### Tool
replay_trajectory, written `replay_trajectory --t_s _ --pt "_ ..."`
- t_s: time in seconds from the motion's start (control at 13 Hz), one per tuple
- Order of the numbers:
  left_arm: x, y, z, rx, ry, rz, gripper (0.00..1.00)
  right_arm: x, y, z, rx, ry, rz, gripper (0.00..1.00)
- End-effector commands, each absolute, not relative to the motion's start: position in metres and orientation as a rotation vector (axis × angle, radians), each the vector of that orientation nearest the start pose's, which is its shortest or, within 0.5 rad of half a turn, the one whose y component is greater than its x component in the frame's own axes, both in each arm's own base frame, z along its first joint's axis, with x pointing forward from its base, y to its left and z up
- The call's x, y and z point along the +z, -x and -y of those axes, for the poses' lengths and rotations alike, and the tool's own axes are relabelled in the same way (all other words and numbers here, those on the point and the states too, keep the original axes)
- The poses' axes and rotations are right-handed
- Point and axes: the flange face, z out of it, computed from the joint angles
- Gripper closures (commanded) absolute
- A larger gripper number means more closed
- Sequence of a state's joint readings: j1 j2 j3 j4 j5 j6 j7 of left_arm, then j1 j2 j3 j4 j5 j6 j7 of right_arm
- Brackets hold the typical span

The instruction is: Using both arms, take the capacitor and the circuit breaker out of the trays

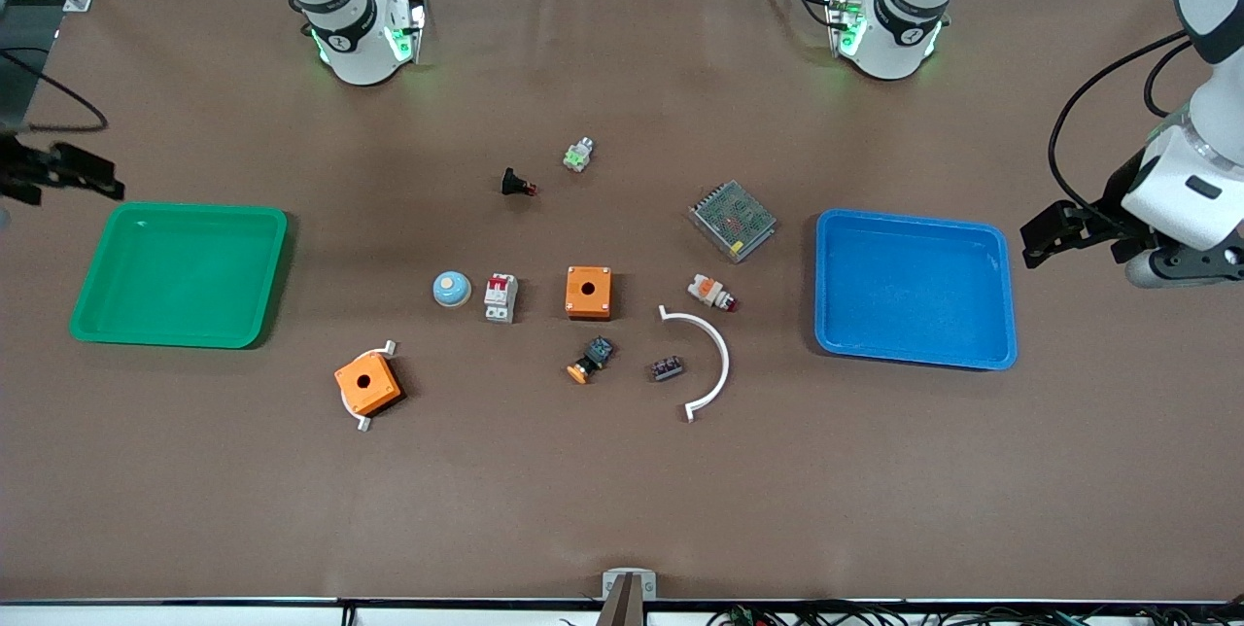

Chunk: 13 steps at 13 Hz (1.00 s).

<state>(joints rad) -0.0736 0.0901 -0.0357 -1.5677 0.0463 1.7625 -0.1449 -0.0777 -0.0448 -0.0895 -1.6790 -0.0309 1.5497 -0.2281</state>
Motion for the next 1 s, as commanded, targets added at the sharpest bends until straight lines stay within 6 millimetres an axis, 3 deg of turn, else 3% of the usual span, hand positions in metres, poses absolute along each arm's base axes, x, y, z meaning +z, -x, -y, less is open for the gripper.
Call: replay_trajectory --t_s 0.0,0.23,0.54,0.69,0.92 --pt "0.588 -0.567 0.059 -0.241 3.12 0.014 0.0 0.607 -0.495 0.084 0.074 3.102 0.111 0.0" --pt "0.595 -0.559 0.058 -0.246 3.119 0.019 0.0 0.613 -0.472 0.077 -0.021 3.091 0.111 0.0" --pt "0.611 -0.578 0.068 -0.276 3.116 -0.004 0.0 0.63 -0.496 0.073 -0.002 3.091 0.186 0.0" --pt "0.617 -0.573 0.065 -0.262 3.111 -0.009 0.0 0.636 -0.494 0.053 0.019 3.106 0.198 0.0" --pt "0.627 -0.565 0.06 -0.184 3.089 -0.223 0.0 0.638 -0.497 0.058 -0.022 3.106 0.147 0.0"
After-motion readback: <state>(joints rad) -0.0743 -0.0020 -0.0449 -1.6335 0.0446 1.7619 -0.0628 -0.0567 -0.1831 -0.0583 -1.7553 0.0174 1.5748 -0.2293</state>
